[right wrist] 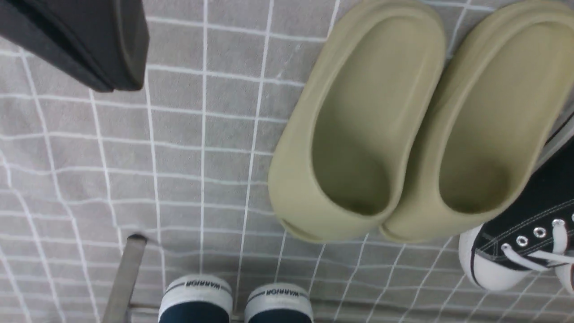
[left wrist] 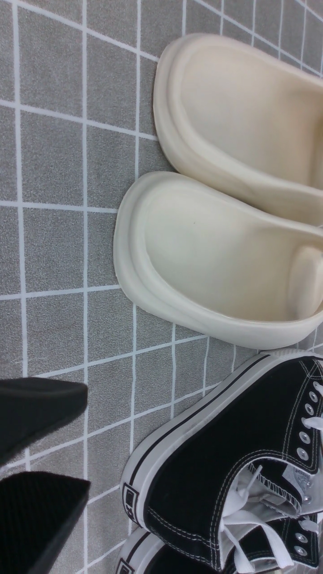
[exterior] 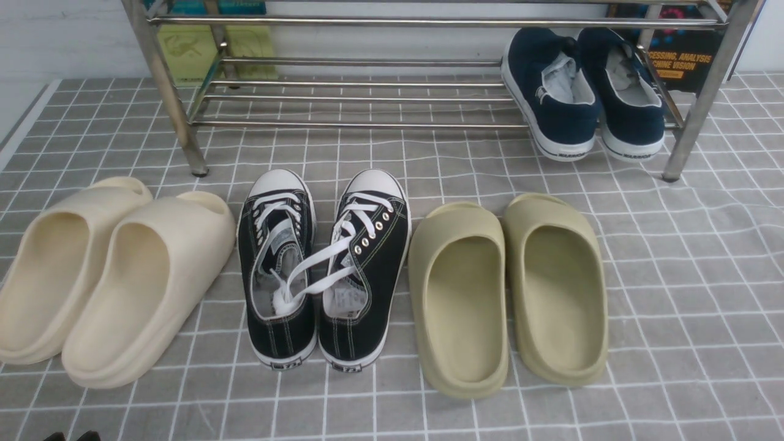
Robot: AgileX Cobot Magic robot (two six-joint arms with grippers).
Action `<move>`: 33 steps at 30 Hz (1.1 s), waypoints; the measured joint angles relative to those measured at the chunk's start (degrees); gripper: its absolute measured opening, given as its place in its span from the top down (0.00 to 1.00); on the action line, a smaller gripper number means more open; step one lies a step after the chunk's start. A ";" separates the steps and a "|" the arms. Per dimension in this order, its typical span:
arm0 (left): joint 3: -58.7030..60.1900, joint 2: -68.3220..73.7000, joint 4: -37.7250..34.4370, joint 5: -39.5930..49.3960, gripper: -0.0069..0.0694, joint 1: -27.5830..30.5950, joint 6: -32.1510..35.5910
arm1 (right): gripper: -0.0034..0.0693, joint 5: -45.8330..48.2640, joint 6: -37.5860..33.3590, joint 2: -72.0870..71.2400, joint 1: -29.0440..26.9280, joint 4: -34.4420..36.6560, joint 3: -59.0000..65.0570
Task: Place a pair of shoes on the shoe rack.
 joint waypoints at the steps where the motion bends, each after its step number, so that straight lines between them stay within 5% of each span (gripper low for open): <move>1: 0.00 0.00 0.00 0.00 0.60 0.00 0.00 | 0.95 -3.95 -1.23 -2.46 0.00 0.22 3.69; 5: 0.00 0.00 0.00 0.00 0.60 0.00 0.00 | 0.95 -16.74 -2.00 -11.30 0.00 0.40 12.75; 12: 0.00 0.00 0.00 0.00 0.60 0.00 0.00 | 0.94 -22.24 -2.11 -17.06 0.00 0.40 19.13; 21: 0.00 0.00 0.00 0.00 0.60 0.05 0.00 | 0.93 -15.15 -5.59 -23.64 -1.13 -2.09 19.42; 28: 0.00 -0.06 0.00 -0.05 0.60 0.05 0.00 | 0.94 -2.03 -4.48 -29.95 -10.54 -4.58 19.42; 33: 0.00 -0.06 0.00 -0.05 0.60 0.05 0.00 | 0.94 8.70 -4.35 -29.95 -12.43 -4.72 19.12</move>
